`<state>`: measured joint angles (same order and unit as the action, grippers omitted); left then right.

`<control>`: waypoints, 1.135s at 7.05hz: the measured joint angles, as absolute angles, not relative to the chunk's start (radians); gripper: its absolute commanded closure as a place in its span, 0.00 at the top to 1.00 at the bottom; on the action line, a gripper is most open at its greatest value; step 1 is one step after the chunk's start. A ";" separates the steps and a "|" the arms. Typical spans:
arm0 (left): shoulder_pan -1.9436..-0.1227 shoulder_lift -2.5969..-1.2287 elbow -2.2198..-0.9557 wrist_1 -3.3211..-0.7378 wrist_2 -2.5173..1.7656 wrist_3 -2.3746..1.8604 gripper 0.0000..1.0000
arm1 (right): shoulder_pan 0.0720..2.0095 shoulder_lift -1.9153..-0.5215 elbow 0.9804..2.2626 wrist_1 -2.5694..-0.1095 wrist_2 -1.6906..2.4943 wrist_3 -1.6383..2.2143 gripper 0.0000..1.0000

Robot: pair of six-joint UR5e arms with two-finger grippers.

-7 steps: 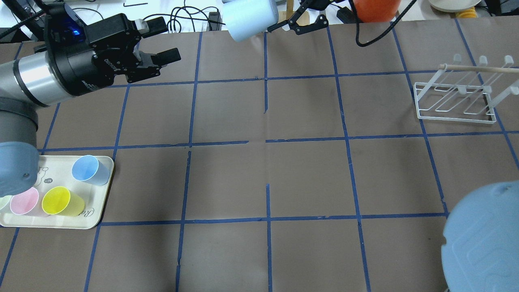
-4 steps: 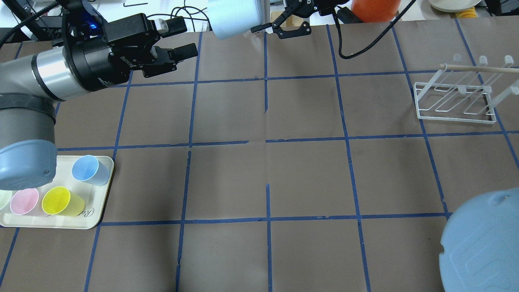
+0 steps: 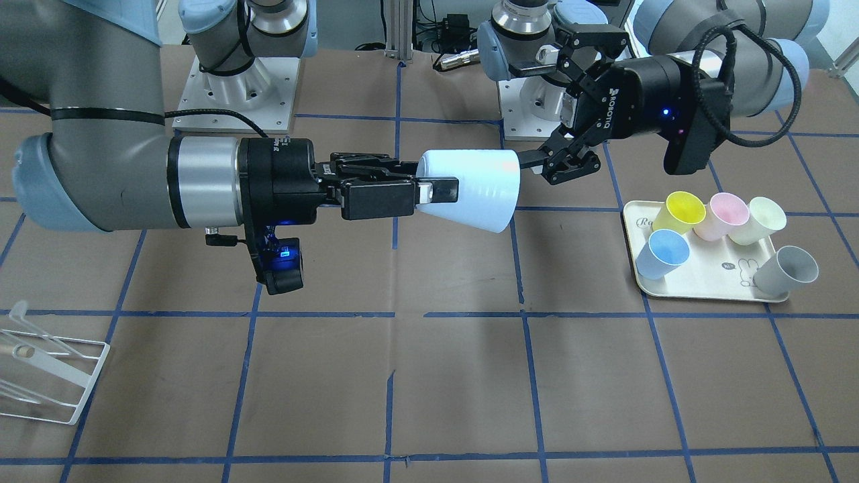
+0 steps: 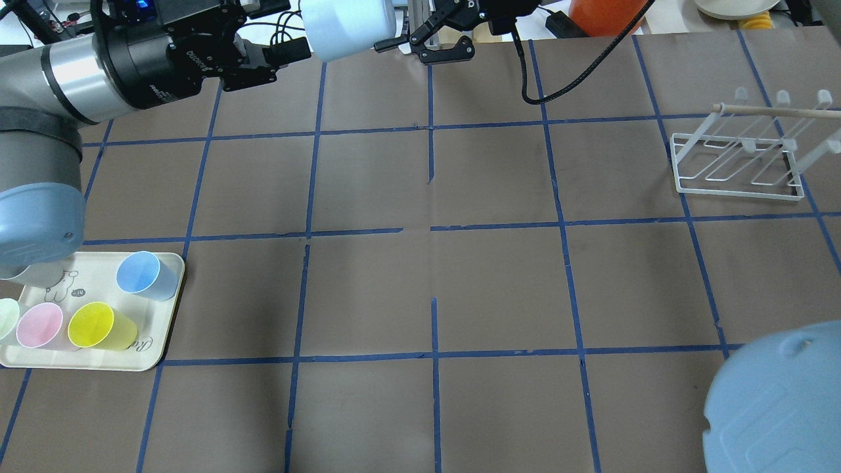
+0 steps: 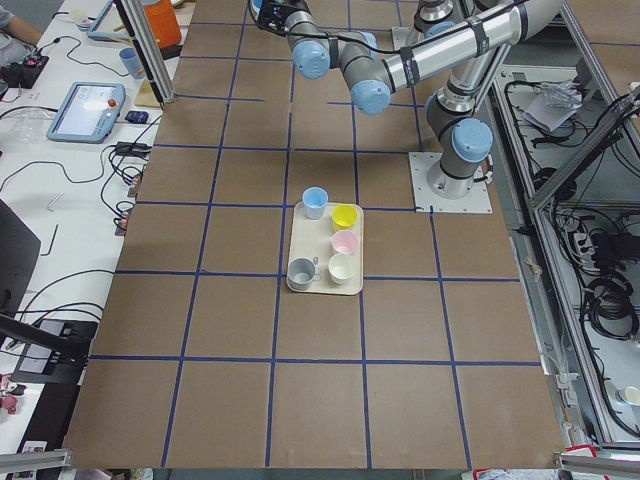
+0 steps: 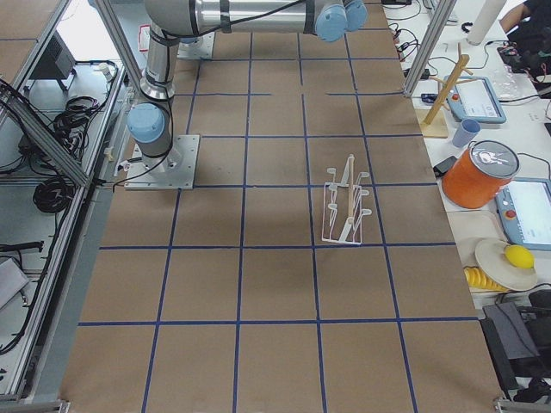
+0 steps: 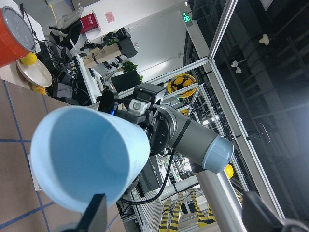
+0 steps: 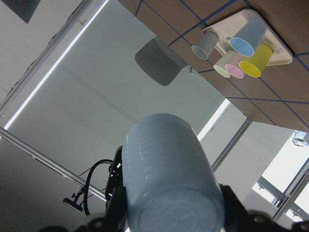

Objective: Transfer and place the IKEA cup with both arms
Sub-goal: 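Close the left gripper on the cup held by the right gripper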

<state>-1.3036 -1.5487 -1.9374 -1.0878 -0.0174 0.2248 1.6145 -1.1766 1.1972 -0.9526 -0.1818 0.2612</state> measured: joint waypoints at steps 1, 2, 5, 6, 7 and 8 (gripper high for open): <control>-1.305 -1.553 -1.937 -1.084 -0.017 0.220 1.00 | 1.624 -1.180 1.197 -0.953 -0.180 0.269 0.07; -1.307 -1.556 -1.937 -1.082 -0.017 0.219 1.00 | 1.636 -1.180 1.197 -0.953 -0.179 0.274 0.07; -1.308 -1.571 -1.925 -1.079 -0.021 0.219 0.86 | 1.644 -1.181 1.198 -0.953 -0.179 0.296 0.07; -1.308 -1.573 -1.924 -1.078 -0.021 0.219 0.81 | 1.644 -1.181 1.198 -0.953 -0.179 0.299 0.07; -1.308 -1.575 -1.923 -1.078 -0.021 0.219 0.64 | 1.644 -1.181 1.198 -0.953 -0.179 0.300 0.07; -1.308 -1.575 -1.920 -1.077 -0.021 0.220 0.63 | 1.644 -1.181 1.198 -0.953 -0.179 0.301 0.07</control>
